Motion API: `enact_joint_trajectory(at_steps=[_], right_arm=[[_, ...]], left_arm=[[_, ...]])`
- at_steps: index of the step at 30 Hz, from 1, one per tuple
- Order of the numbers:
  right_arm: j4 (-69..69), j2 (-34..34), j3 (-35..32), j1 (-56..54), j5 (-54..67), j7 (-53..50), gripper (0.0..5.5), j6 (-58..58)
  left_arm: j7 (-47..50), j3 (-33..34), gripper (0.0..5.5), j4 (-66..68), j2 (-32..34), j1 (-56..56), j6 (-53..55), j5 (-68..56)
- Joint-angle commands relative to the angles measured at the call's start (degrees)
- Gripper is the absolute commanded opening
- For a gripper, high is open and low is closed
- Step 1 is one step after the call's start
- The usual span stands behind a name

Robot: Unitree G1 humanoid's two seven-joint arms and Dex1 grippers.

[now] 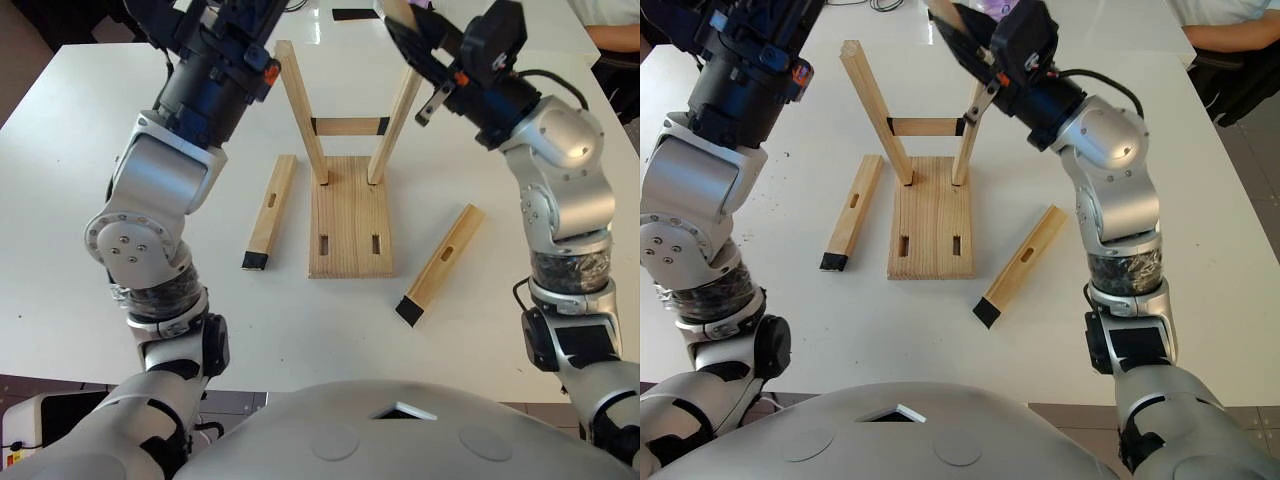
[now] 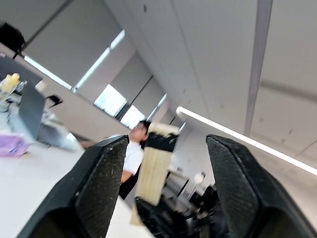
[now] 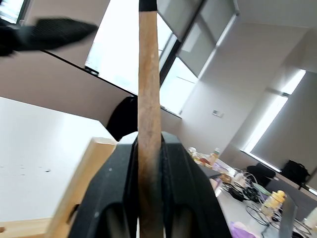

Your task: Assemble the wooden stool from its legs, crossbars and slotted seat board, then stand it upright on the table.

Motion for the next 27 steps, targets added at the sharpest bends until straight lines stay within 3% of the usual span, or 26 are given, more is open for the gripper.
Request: enact_joint_trajectory(at_steps=[1,13,27], right_arm=[[-2.74,0.52,0.96,1.16,-0.19,-0.45,0.42,1.12],[-3.12,2.89,4.32,4.24,-3.0,-2.41,0.42,0.41],[-5.23,1.28,4.46,7.6,-0.15,2.46,0.42,1.37]], left_arm=[[0.03,-0.67,2.88,1.04,3.3,-0.61,2.28,-1.68],[-4.29,-2.49,2.88,-0.38,4.73,0.13,3.23,-3.33],[-7.19,-2.84,2.88,0.66,5.57,1.06,2.94,0.44]])
